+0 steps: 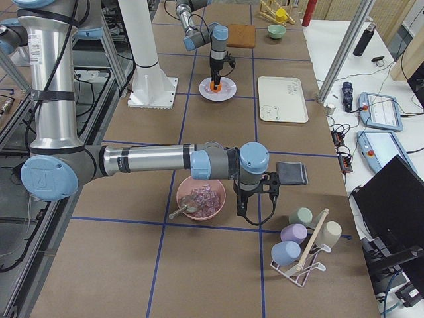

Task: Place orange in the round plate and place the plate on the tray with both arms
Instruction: 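Lower the orange into the white plate and open the left gripper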

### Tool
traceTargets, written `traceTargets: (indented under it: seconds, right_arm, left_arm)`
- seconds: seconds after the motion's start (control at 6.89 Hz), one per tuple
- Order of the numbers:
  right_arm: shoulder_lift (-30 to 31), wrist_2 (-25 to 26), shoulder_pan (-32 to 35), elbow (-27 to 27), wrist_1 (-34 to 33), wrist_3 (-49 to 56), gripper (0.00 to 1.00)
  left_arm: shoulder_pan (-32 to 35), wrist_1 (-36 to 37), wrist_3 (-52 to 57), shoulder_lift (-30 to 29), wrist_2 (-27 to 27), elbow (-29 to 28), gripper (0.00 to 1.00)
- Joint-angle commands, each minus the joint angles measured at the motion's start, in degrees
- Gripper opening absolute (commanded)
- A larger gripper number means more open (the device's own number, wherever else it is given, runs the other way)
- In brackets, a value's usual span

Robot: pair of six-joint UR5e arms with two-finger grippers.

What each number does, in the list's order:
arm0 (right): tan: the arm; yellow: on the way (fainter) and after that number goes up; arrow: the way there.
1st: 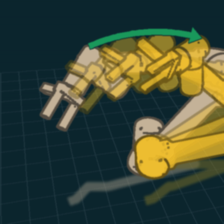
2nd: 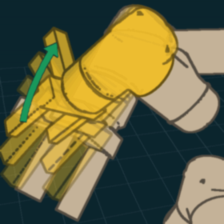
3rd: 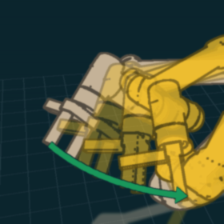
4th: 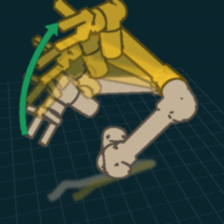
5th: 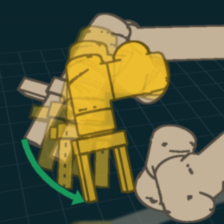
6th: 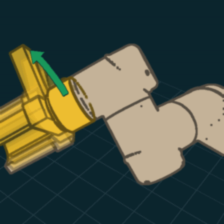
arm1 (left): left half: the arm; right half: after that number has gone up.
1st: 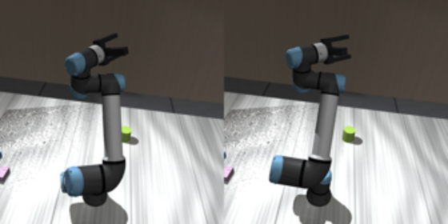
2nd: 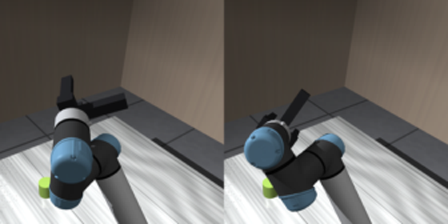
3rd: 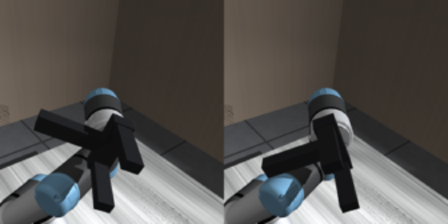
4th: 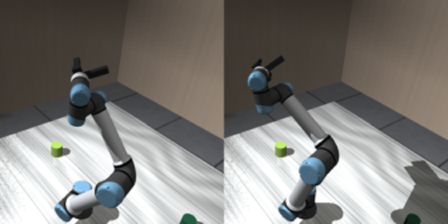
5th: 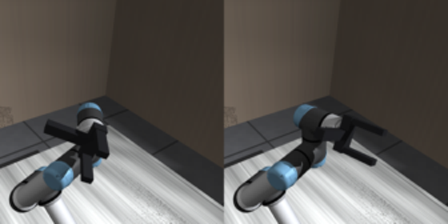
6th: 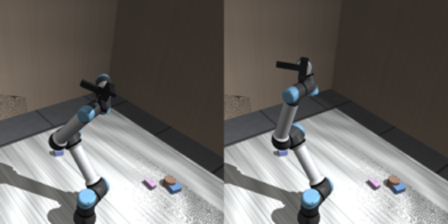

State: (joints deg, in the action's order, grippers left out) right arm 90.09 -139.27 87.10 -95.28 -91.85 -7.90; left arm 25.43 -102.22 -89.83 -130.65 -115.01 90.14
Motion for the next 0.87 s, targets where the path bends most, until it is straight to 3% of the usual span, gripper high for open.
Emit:
traceTargets:
  seconds: [0.0, 0.44, 0.58, 0.73]
  right_arm:
    - [-0.3, 0.1, 0.0, 0.0, 0.0, 0.1, 1.0]
    - [-1.1, -1.0, -1.9, -3.6, 0.0, -0.4, 1.0]
    - [-1.1, -6.7, -4.3, -5.1, 0.1, -4.9, 1.0]
    - [-1.5, -7.7, -8.1, -7.8, 4.1, -13.4, 1.0]
  left_arm:
    - [0.1, -1.5, -0.1, -0.1, 0.2, -0.6, 0.96]
    - [3.9, -2.0, 0.4, 0.4, 1.4, 2.6, 0.99]
    - [7.1, -1.9, 1.4, 0.8, 1.3, 4.2, 0.99]
    - [9.4, -1.7, 8.6, 3.5, 1.4, 7.0, 0.99]
